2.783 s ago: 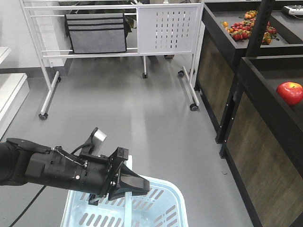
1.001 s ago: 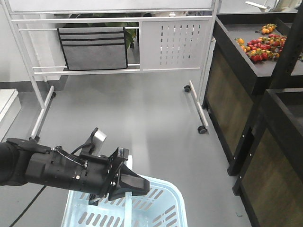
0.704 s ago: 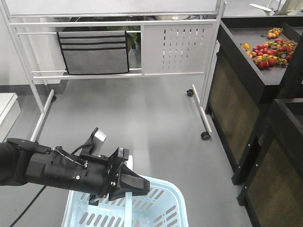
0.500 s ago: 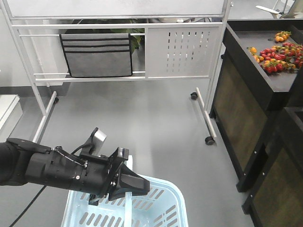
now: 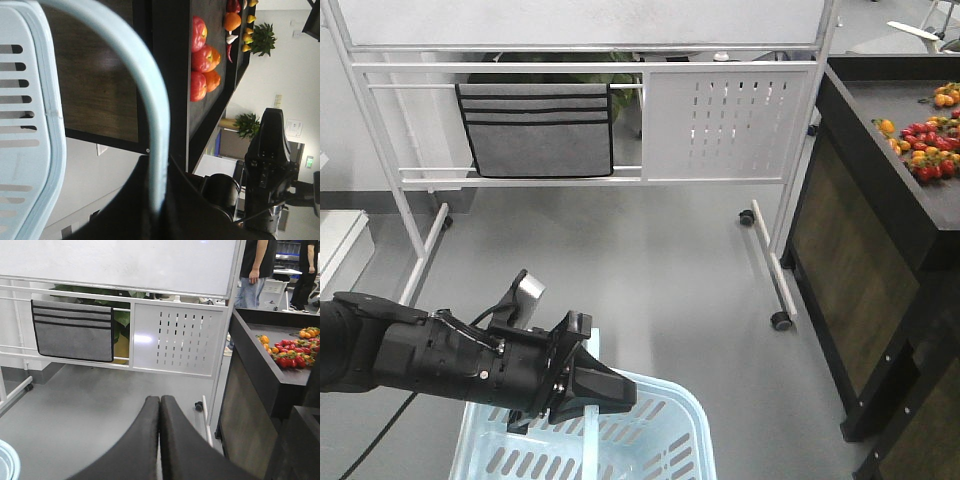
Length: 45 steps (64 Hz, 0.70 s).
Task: Place coke in basket with both arms
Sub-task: 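Drive the base past the fruit display toward the whiteboard stand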
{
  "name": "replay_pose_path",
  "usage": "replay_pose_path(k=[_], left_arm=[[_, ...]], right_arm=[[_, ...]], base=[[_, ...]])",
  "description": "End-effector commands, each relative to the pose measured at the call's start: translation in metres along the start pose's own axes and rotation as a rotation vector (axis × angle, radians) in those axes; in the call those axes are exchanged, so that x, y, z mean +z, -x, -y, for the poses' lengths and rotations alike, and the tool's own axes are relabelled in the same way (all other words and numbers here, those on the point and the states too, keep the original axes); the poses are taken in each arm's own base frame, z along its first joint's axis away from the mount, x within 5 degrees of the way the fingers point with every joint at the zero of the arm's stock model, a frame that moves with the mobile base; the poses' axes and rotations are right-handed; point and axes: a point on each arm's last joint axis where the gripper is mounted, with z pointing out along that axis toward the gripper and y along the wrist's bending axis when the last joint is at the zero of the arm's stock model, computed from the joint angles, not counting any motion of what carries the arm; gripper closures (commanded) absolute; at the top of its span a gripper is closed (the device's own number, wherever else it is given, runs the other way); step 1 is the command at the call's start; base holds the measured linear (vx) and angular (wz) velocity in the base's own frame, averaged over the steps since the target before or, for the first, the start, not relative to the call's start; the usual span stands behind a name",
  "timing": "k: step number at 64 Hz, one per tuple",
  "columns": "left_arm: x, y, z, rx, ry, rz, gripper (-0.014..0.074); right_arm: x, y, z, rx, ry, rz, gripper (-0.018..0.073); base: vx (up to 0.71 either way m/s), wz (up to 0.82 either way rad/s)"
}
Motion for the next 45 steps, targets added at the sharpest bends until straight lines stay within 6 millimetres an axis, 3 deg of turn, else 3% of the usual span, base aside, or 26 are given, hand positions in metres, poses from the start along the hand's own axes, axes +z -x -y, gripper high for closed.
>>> replay_pose_path(k=[1,45], left_arm=[[-0.0055,-0.0038,0.0253,0.040,-0.112,-0.009,0.0603],[-0.0055,-0.0038,0.0253,0.040,-0.112,-0.009,0.0603]], right_arm=[[-0.0007,0.0049,0.0007,-0.006,-0.011,0.081,0.0569],[-0.0007,0.0049,0.0007,-0.006,-0.011,0.081,0.0569]], base=[[0.17,0.05],[0.16,0.02]])
